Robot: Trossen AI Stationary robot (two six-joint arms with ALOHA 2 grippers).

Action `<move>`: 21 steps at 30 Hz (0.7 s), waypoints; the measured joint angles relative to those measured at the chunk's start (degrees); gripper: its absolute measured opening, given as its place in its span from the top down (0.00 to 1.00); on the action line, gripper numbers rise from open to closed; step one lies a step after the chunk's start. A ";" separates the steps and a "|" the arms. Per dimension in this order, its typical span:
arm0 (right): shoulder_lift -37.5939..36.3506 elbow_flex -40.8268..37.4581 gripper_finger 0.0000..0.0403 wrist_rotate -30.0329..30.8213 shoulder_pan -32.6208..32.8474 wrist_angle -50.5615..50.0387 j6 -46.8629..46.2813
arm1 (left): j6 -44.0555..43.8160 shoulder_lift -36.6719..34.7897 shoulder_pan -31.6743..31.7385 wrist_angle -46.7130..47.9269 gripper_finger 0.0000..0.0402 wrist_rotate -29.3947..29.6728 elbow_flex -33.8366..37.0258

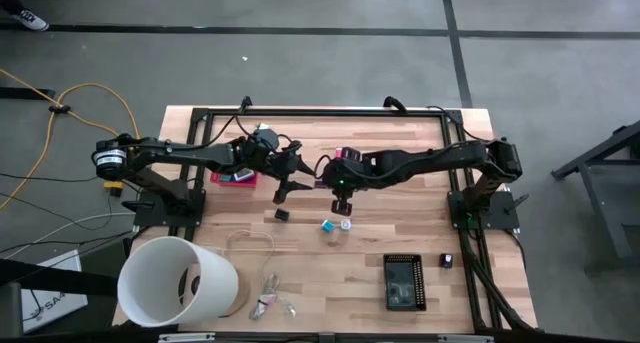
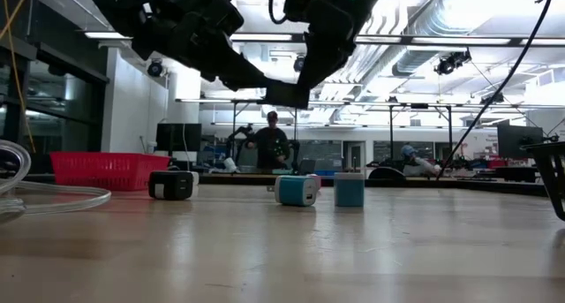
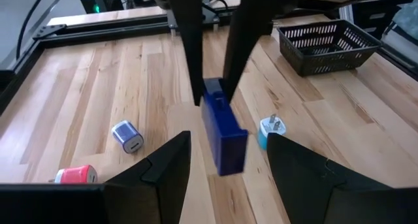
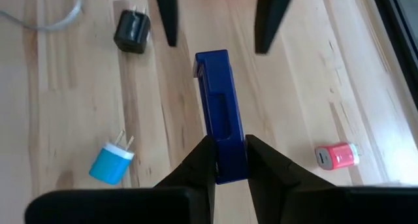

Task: Pick & Place Office items
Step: Put the purple digital clock into the red bin

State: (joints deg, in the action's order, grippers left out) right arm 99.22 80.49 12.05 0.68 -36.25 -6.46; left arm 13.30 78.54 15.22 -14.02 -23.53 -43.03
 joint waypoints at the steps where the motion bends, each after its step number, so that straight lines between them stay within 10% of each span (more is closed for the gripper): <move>1: 0.00 0.00 0.86 0.02 0.12 0.22 0.00 | 0.00 0.00 0.00 -0.13 0.52 0.00 0.00; 21: 0.04 -0.02 0.86 3.16 0.08 2.47 -0.07 | -3.06 0.00 0.00 -0.20 0.52 7.85 0.00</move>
State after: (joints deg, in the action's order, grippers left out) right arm 99.26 80.47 15.22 0.75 -33.79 -6.52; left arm 10.24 78.54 15.22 -14.22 -15.68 -43.03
